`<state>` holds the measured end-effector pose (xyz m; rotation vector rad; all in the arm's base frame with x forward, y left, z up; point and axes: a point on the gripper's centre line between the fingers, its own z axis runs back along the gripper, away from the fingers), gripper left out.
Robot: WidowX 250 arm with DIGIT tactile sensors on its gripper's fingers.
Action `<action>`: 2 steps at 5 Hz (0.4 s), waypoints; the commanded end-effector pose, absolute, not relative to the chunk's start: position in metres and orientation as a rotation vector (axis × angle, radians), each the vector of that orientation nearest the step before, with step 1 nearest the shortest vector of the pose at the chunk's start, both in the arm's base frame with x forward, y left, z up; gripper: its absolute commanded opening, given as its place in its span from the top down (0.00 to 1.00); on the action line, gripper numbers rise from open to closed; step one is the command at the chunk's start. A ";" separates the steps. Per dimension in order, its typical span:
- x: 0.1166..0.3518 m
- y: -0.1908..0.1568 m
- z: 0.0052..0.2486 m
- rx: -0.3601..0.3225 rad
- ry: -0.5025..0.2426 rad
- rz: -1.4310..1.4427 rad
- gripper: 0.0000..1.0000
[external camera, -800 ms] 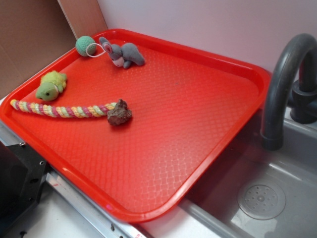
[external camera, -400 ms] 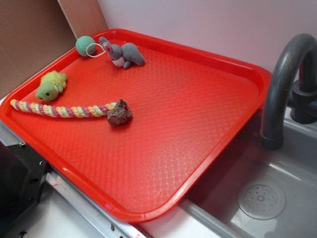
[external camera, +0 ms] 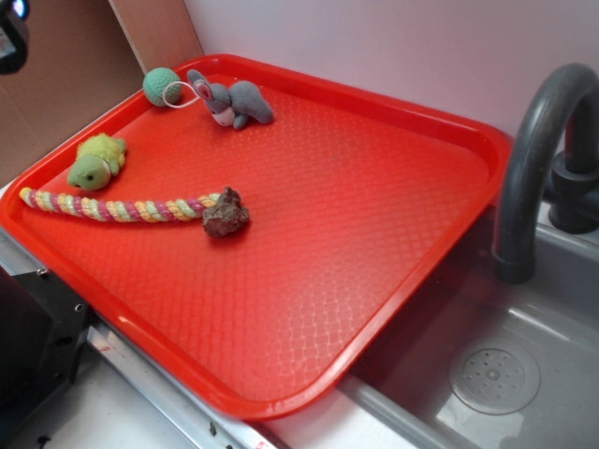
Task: Grab the multicolored rope.
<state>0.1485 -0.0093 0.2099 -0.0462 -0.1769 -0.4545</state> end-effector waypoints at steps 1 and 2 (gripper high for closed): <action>0.156 -0.037 0.181 0.037 -0.177 -0.851 0.00; 0.159 -0.023 0.160 0.055 -0.147 -0.854 0.00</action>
